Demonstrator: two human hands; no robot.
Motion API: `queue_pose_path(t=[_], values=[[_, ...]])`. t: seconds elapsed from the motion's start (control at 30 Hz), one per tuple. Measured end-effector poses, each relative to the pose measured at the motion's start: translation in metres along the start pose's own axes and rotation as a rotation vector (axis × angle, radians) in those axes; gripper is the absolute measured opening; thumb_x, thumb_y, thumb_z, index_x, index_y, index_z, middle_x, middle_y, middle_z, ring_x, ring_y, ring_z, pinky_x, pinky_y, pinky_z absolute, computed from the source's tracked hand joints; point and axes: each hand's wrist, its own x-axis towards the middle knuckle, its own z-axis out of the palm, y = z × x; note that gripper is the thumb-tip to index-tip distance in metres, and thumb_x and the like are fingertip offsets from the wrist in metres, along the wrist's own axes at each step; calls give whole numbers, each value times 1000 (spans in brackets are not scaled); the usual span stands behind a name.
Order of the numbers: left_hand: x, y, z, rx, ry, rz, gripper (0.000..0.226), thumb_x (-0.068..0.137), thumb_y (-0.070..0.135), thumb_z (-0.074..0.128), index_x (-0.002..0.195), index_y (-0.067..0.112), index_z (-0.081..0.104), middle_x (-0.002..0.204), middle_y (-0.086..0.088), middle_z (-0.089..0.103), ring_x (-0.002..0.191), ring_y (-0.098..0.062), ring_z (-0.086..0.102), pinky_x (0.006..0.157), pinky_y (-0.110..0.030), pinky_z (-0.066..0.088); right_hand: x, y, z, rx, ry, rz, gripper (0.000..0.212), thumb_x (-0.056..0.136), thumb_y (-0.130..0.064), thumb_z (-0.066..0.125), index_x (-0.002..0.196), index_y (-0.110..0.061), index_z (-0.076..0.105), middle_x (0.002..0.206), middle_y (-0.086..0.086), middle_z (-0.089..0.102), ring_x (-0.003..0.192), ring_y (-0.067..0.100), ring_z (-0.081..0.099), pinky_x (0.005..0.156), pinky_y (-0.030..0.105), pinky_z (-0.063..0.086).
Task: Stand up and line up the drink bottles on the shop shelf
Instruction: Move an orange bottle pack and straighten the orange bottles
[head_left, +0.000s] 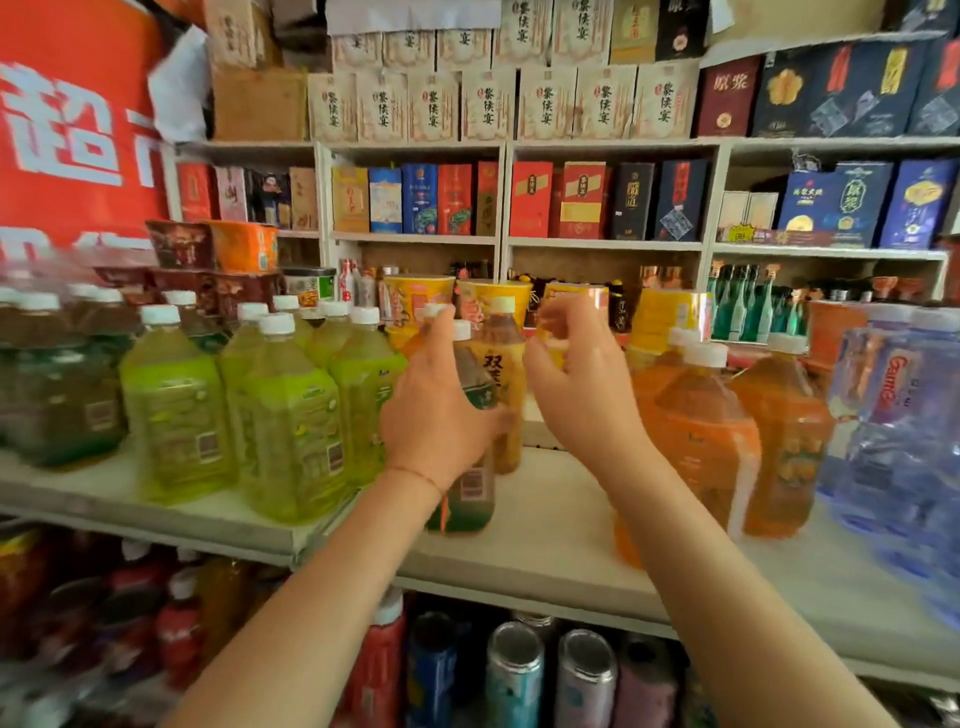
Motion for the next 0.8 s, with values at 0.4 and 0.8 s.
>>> queue_pose_path(t=[0.4, 0.8], values=[[3, -68, -38, -214, 99, 13, 99, 73, 45, 79, 151, 31, 20, 137, 1, 53, 114, -19, 56, 83, -31, 55, 65, -10, 114, -266, -206, -21, 41, 97, -7, 48, 137, -17, 56, 142, 4, 51, 122, 24, 54, 92, 37, 51], [-9, -70, -40, -301, 173, 33, 100, 74, 35, 81, 153, 27, 21, 140, -3, 50, 114, -15, 53, 83, -25, 46, 100, -9, 143, -619, -508, -80, 48, 98, -13, 52, 145, -10, 41, 156, 12, 31, 131, 31, 48, 97, 44, 51]])
